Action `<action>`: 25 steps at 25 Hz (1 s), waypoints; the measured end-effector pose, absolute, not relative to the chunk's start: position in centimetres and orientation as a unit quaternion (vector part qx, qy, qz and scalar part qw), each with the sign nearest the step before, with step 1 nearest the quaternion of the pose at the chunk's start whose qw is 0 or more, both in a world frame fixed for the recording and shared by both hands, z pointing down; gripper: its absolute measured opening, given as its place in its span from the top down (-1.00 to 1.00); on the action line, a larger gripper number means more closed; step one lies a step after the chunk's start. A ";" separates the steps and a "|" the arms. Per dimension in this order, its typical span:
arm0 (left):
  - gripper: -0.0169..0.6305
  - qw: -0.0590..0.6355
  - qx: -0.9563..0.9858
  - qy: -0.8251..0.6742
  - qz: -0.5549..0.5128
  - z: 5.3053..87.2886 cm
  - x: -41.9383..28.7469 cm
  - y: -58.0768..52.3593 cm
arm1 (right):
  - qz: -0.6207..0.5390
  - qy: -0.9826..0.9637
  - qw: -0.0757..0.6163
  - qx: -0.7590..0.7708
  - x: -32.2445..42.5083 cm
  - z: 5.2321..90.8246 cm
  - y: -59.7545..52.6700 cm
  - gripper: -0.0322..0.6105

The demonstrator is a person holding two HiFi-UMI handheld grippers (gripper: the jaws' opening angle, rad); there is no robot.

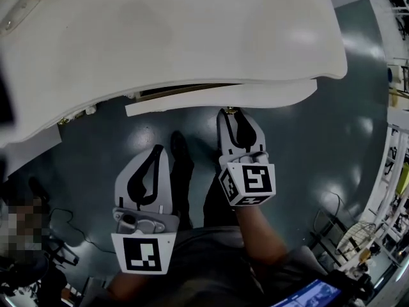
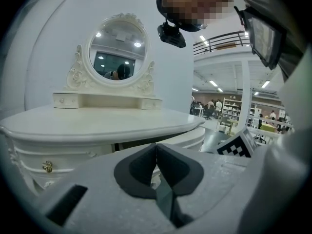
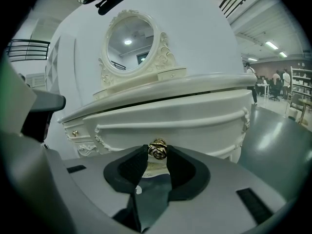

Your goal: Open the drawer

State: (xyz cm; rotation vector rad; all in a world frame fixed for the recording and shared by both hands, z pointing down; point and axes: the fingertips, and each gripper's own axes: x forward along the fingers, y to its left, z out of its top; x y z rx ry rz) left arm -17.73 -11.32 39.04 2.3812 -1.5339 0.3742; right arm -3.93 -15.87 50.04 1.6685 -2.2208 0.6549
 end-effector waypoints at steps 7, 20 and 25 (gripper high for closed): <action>0.90 0.128 0.831 -0.527 0.120 35.9 -15.6 -9.4 | 0.223 -0.773 0.139 0.577 -3.1 47.5 -13.5 0.51; 0.90 0.125 0.820 -0.542 0.137 38.3 -15.9 -8.6 | 0.230 -0.777 0.152 0.566 -4.1 51.3 -12.2 0.51; 0.90 0.117 0.814 -0.552 0.136 37.5 -16.1 -8.0 | 0.233 -0.775 0.154 0.567 -3.6 51.0 -10.7 0.51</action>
